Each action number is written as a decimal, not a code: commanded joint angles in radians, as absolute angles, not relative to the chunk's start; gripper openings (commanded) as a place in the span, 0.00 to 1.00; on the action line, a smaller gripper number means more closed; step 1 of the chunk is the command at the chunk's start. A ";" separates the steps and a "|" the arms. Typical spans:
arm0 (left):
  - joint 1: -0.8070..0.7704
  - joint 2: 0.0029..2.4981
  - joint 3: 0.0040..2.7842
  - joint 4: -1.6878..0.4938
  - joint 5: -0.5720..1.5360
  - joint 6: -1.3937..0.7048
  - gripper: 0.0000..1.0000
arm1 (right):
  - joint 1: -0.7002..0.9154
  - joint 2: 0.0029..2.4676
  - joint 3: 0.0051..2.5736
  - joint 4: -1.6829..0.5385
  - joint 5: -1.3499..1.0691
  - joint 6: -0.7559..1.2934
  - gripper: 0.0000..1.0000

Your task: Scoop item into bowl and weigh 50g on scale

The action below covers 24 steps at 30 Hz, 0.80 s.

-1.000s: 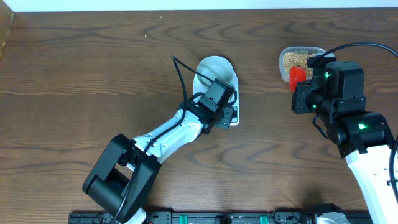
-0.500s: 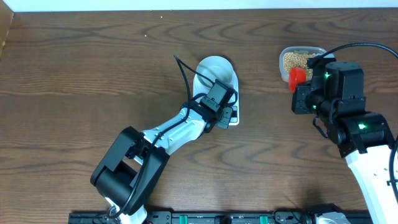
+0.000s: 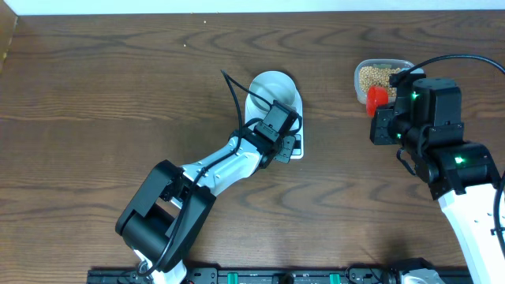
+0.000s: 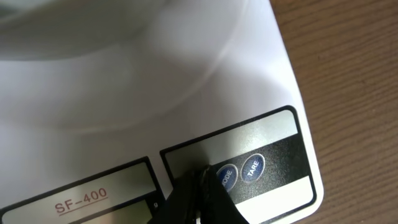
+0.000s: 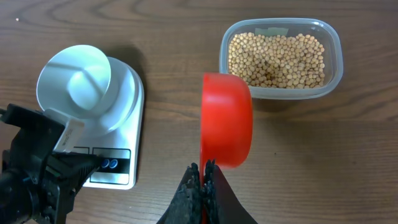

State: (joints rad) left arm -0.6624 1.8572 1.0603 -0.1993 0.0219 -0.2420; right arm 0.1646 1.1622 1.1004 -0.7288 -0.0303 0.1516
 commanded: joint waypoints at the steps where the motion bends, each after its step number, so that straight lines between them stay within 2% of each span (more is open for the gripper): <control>1: -0.658 1.916 1.048 -0.238 -0.023 -0.276 0.07 | 0.158 1.162 1.119 -0.725 -0.036 0.160 0.01; 24: -0.659 1.936 1.048 -0.203 -0.034 -0.319 0.07 | 0.158 1.162 1.119 -0.737 -0.036 0.160 0.01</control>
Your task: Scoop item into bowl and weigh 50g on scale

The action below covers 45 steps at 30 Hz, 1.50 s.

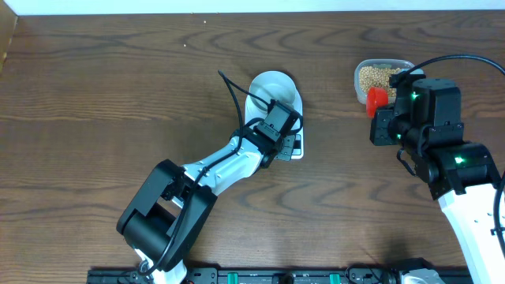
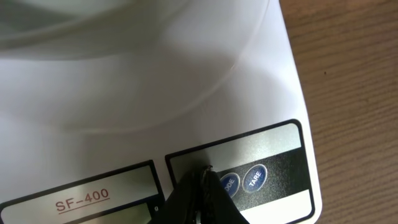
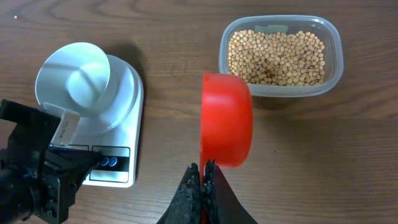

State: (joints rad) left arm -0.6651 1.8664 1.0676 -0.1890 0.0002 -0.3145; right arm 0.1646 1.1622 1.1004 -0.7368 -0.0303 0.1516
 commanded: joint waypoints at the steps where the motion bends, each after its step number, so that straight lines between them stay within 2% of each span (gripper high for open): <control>1: -0.660 1.936 1.048 -0.199 -0.028 -0.319 0.07 | 0.158 1.162 1.119 -0.736 -0.036 0.160 0.01; 11: -0.661 1.911 1.066 -0.147 0.019 -0.297 0.08 | 0.158 1.162 1.119 -0.738 -0.036 0.160 0.01; 17: -0.661 1.778 1.085 -0.134 0.123 -0.289 0.07 | 0.158 1.162 1.119 -0.733 -0.036 0.160 0.01; 26: -0.661 1.602 1.085 -0.131 0.127 -0.289 0.07 | 0.158 1.162 1.119 -0.710 -0.036 0.159 0.01; 45: -0.660 1.626 1.084 -0.178 0.120 -0.255 0.07 | 0.158 1.162 1.119 -0.707 -0.025 0.160 0.01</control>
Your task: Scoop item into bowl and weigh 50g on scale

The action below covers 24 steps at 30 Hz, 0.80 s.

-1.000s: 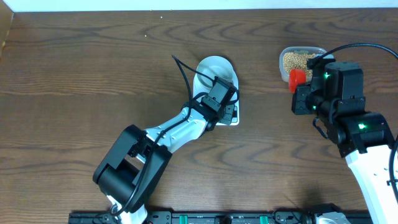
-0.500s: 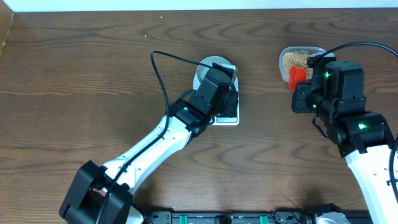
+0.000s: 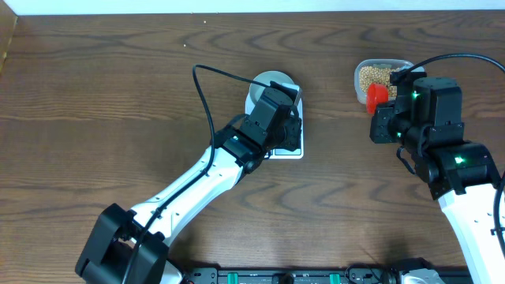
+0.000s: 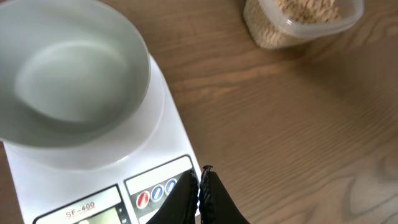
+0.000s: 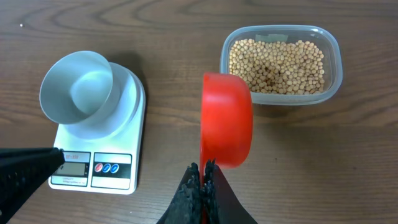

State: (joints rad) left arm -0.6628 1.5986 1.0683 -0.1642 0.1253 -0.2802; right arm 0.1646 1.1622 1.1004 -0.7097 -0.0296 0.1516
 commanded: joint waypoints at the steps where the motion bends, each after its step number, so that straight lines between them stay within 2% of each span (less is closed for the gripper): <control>1: -0.660 1.639 1.084 -0.186 0.120 -0.255 0.08 | 0.158 1.162 1.119 -0.707 -0.025 0.160 0.01; 17: -0.658 1.812 1.083 -0.242 0.114 -0.195 0.07 | 0.158 1.162 1.119 -0.720 -0.025 0.160 0.01; 24: -0.658 1.836 1.073 -0.245 0.028 -0.195 0.07 | 0.158 1.162 1.119 -0.723 -0.025 0.160 0.01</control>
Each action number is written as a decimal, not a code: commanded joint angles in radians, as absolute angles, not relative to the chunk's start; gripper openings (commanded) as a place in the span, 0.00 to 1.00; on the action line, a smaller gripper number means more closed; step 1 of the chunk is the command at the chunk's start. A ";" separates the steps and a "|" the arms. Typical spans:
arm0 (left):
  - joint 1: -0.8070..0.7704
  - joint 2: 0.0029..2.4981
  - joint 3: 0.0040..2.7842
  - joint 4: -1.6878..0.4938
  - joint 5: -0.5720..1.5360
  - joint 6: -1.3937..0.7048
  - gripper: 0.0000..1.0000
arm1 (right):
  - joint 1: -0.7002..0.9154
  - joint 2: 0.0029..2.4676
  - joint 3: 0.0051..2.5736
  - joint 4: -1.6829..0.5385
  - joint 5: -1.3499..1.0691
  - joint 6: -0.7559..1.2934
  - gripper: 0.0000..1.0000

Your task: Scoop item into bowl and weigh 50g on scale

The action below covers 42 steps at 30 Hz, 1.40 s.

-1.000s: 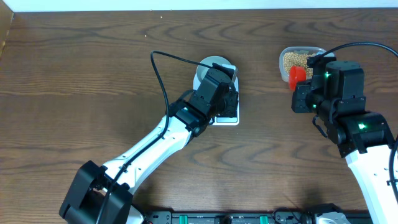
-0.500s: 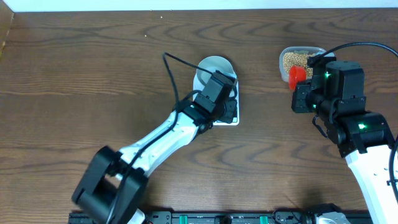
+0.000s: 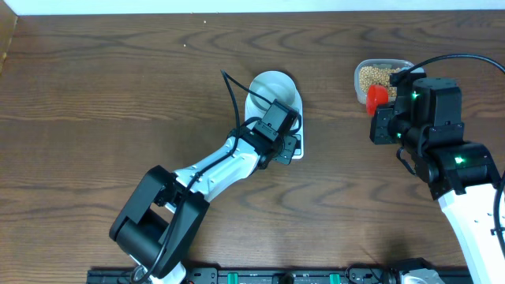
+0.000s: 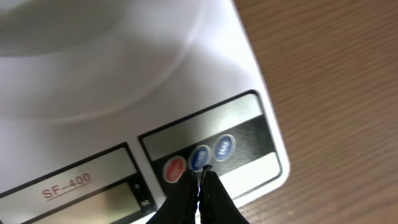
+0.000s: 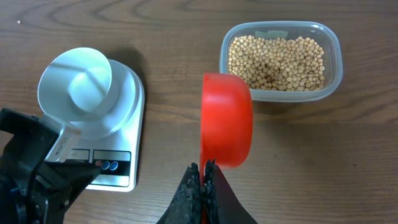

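Observation:
The white scale (image 4: 205,87) carries an empty white bowl (image 3: 274,88) on its platform. My left gripper (image 4: 200,169) is shut, its tips down on the scale's button row at the middle blue button (image 4: 199,156), with a red button (image 4: 173,169) to the left of it. My right gripper (image 5: 202,167) is shut on the handle of a red scoop (image 5: 227,119), held on edge between the scale and the tub of beans (image 5: 280,59). The scoop's inside is hidden, and the display cannot be read.
The dark wooden table (image 3: 102,95) runs wide to the left and in front. The left arm (image 3: 221,166) lies diagonally from the front edge to the scale. The bean tub (image 3: 383,76) stands at the back right, just behind the scoop.
My left gripper, which was raised above the scale with the bowl and tub in its view, is now down at the button row. The right arm and scoop have not moved.
My left gripper's shut tips were on the scale's button panel just left of the two blue buttons, and stayed there at the second moment. Then it stood lifted clear of the scale. Now it is back down at the middle button. The right gripper held the scoop still throughout.

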State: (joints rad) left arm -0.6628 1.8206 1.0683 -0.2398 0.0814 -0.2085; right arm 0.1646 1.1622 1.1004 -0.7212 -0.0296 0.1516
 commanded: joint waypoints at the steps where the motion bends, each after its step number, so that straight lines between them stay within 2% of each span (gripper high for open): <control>1: -0.658 1.840 1.069 -0.245 0.028 -0.195 0.07 | 0.158 1.162 1.119 -0.723 -0.025 0.160 0.01; 12: -0.658 1.906 1.062 -0.204 0.029 -0.196 0.07 | 0.158 1.162 1.119 -0.731 -0.025 0.160 0.01; 20: -0.658 1.909 1.061 -0.231 -0.043 -0.285 0.07 | 0.158 1.162 1.119 -0.741 -0.025 0.160 0.01; 42: -0.650 1.929 1.054 -0.278 -0.046 -0.316 0.07 | 0.158 1.162 1.119 -0.737 -0.025 0.160 0.01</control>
